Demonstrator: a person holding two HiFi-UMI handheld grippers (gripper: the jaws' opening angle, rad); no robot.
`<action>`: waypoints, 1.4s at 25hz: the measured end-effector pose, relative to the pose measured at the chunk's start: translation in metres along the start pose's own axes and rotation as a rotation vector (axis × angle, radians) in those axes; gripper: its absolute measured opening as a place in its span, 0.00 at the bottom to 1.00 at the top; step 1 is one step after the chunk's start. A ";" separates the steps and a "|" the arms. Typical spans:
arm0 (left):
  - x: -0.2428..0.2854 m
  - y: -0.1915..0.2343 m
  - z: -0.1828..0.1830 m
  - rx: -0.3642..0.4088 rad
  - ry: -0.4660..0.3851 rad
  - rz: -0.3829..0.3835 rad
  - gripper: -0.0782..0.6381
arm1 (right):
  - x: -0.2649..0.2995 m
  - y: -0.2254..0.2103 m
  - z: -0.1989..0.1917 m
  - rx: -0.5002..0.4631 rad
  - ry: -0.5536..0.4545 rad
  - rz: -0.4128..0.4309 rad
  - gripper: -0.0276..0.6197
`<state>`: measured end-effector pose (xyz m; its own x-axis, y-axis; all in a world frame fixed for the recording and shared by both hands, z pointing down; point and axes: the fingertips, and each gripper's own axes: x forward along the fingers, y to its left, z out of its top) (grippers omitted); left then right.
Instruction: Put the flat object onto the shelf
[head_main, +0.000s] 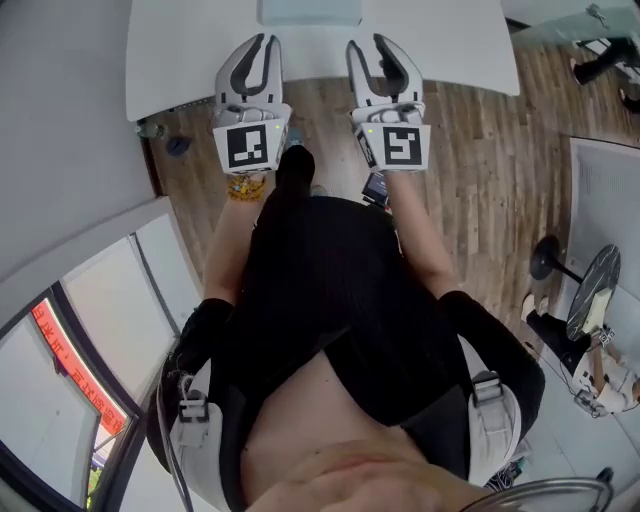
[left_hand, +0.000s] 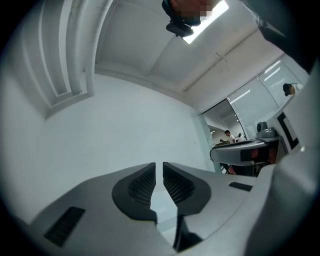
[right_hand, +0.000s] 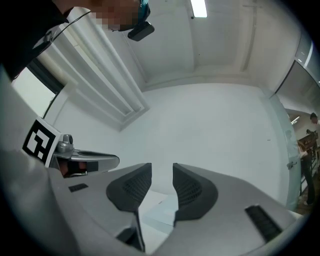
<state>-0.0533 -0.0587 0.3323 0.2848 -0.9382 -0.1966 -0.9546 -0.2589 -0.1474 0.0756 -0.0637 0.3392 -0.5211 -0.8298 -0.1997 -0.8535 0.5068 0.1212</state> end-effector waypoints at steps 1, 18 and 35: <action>-0.013 -0.006 0.003 0.004 0.003 0.005 0.17 | -0.011 0.009 0.003 0.000 -0.006 0.003 0.26; -0.136 -0.045 0.015 -0.100 0.020 -0.013 0.13 | -0.104 0.116 0.026 -0.014 0.008 0.022 0.19; -0.253 0.000 -0.019 -0.117 0.114 -0.088 0.13 | -0.147 0.247 0.005 -0.027 0.147 -0.056 0.10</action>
<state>-0.1272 0.1739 0.4005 0.3621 -0.9291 -0.0760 -0.9321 -0.3596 -0.0444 -0.0586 0.1845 0.3931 -0.4652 -0.8830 -0.0622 -0.8800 0.4537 0.1406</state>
